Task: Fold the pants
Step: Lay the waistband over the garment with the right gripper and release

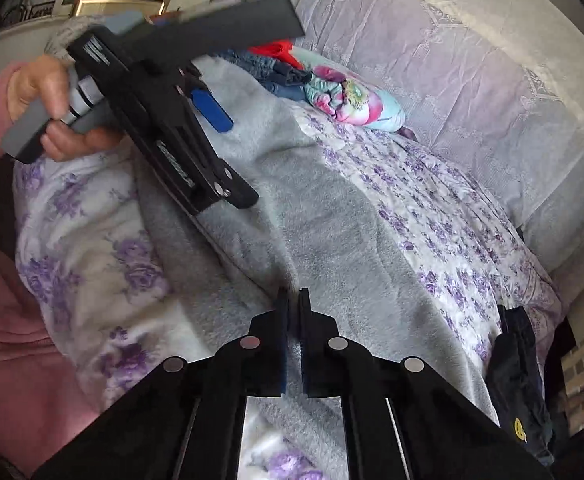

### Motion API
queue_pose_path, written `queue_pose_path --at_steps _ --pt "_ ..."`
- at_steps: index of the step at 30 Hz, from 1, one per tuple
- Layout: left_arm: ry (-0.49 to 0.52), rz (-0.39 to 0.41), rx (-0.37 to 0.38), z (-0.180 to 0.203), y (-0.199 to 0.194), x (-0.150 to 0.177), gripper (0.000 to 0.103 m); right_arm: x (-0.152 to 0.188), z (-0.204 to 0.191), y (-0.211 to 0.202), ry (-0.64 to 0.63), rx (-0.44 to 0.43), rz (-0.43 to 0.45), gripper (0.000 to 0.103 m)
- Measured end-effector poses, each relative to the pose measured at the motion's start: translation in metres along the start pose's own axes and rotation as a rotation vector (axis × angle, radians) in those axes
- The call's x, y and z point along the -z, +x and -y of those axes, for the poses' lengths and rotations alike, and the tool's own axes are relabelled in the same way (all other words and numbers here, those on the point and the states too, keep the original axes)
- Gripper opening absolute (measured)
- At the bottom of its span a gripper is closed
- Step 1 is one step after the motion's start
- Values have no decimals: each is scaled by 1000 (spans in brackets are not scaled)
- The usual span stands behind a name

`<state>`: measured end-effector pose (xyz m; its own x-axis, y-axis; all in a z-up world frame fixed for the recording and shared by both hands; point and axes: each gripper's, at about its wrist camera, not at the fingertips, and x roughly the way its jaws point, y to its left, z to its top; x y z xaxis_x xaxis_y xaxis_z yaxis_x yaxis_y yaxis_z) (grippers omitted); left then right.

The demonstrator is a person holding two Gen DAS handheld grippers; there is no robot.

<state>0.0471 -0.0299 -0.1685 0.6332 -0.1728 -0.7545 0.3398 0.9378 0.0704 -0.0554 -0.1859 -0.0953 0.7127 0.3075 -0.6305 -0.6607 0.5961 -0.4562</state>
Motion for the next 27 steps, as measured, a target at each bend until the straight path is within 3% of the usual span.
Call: queue_pose_path --at_steps 3,6,8,10,11,13,16,19,22,25,27 --pt "1 -10 6 0 -1 -1 99 10 -4 -17 27 -47 19 5" --pt "17 -20 -19 3 2 0 99 24 -16 -2 31 -32 -40 7" --pt "37 -41 -63 7 12 2 99 31 -23 6 35 -1 -45 16" --pt "55 -33 -92 12 14 6 99 34 -22 -1 70 17 -14 36" --pt "62 -27 -102 13 12 6 99 35 -15 -7 114 7 12 42" --pt "62 -34 -104 13 11 6 99 41 6 -27 261 -41 83 50" --pt "52 -39 -96 13 6 4 99 60 42 -44 467 -33 128 50" --pt "69 5 -33 23 -8 3 99 93 86 -55 718 32 127 50" --pt "117 48 -32 40 -12 3 99 140 130 -63 1052 79 105 53" --pt "156 -1 -38 55 5 6 99 182 151 -73 1290 144 85 67" --pt "138 -13 -32 53 13 9 99 204 156 -76 1403 179 62 67"
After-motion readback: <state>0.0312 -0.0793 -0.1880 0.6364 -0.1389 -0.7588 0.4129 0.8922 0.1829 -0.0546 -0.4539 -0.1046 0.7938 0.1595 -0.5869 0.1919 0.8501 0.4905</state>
